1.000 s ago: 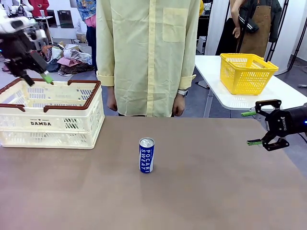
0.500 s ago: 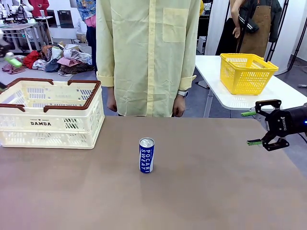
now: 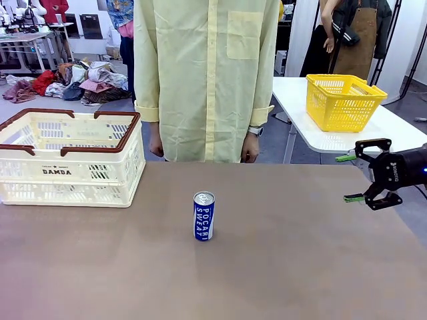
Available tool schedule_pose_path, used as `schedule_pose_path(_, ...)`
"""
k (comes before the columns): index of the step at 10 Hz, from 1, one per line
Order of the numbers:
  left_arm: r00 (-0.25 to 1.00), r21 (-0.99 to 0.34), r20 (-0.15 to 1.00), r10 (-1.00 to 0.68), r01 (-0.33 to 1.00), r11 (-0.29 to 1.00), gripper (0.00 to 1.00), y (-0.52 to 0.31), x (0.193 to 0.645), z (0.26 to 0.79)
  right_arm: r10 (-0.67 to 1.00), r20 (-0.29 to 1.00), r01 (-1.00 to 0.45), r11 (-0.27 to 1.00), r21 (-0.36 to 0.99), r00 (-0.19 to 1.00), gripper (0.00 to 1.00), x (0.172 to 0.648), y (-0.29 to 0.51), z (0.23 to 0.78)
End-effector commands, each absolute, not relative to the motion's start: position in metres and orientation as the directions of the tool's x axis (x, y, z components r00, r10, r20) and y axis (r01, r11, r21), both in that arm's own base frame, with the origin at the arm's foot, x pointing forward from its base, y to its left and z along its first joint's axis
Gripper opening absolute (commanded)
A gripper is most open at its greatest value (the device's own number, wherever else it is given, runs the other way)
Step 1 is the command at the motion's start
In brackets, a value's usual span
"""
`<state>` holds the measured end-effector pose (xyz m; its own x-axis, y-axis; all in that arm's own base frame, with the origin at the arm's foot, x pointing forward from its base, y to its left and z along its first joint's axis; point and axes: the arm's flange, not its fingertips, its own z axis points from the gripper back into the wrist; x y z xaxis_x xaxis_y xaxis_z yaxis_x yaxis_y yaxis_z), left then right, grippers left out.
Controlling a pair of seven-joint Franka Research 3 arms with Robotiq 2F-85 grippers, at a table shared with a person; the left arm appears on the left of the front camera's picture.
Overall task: Place the drinks into the Shopping basket.
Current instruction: Pick up one drink and place it into the Shopping basket.
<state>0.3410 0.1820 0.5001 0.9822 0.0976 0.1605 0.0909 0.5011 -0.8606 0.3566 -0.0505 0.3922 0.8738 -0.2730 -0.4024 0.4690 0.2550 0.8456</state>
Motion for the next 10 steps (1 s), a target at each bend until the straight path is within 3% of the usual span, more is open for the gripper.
schedule_pose_path(1,0.984,-0.848,0.168,0.065,0.111,0.518,1.00,0.1699,0.3367,0.5046,-0.274,-0.415,0.481,0.255,0.839,0.868,1.00,0.3563,-0.0506,0.3967)
schedule_pose_path(10,0.984,-0.848,0.168,0.065,0.111,0.518,1.00,0.1699,0.3367,0.5046,-0.274,-0.415,0.481,0.255,0.839,0.868,1.00,0.3563,-0.0506,0.3967)
